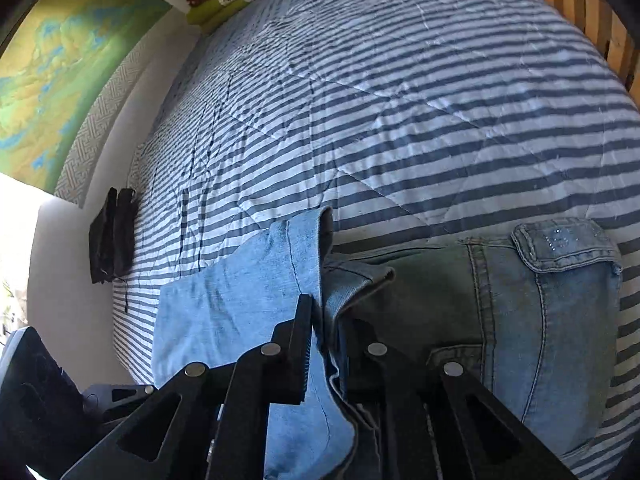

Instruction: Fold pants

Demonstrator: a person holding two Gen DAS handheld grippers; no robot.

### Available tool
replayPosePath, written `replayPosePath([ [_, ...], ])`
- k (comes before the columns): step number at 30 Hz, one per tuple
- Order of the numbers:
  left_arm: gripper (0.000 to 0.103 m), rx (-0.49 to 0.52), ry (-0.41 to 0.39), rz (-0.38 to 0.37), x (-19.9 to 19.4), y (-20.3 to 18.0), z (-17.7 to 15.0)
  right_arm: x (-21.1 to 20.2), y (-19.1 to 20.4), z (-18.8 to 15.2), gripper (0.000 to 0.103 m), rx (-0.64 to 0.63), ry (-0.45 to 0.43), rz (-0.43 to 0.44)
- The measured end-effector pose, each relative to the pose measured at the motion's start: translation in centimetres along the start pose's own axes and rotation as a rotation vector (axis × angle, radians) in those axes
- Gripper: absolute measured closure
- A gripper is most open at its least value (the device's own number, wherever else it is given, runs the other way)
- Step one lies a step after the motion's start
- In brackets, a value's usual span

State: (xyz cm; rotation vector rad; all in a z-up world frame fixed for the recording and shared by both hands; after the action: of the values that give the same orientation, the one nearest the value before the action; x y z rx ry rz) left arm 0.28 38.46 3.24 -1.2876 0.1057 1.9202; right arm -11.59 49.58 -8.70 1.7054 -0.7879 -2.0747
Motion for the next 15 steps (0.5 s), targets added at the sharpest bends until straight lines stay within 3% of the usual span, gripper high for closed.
replayPosePath([
  [3, 0.06, 0.027, -0.016, 0.089, -2.7, 3.1, -2.4, -1.8, -2.1, -0.5, 0.08, 0.05, -0.057, 0.06],
  [5, 0.06, 0.03, 0.001, 0.193, -3.9, 4.8, -5.3, -3.8, -3.5, -1.7, 0.076, 0.064, -0.098, 0.104],
  [8, 0.06, -0.004, 0.032, 0.227, -5.2, 7.0, -9.1, -5.1, -4.6, -4.2, 0.069, 0.013, -0.121, 0.096],
  [11, 0.06, -0.054, 0.052, 0.24, -6.4, 7.9, -12.6, -4.7, -5.3, -7.7, 0.066, -0.011, -0.073, 0.135],
  [15, 0.06, -0.095, 0.062, 0.245, -6.9, 9.6, -15.4, -3.4, -5.0, -10.9, 0.062, -0.079, -0.053, 0.099],
])
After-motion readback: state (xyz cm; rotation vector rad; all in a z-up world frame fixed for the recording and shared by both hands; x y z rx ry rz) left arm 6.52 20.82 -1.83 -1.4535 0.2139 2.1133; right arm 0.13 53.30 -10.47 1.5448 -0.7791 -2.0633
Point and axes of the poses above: each gripper's, at about its wrist camera, not at the fingertips, and x roughly the way its jaws point, y to its left, z to its top, the point moved 4 cm from there along x, roughly the way its jaws point, and after that the axes turned 5 degrees about x, right-handed, at the moved point
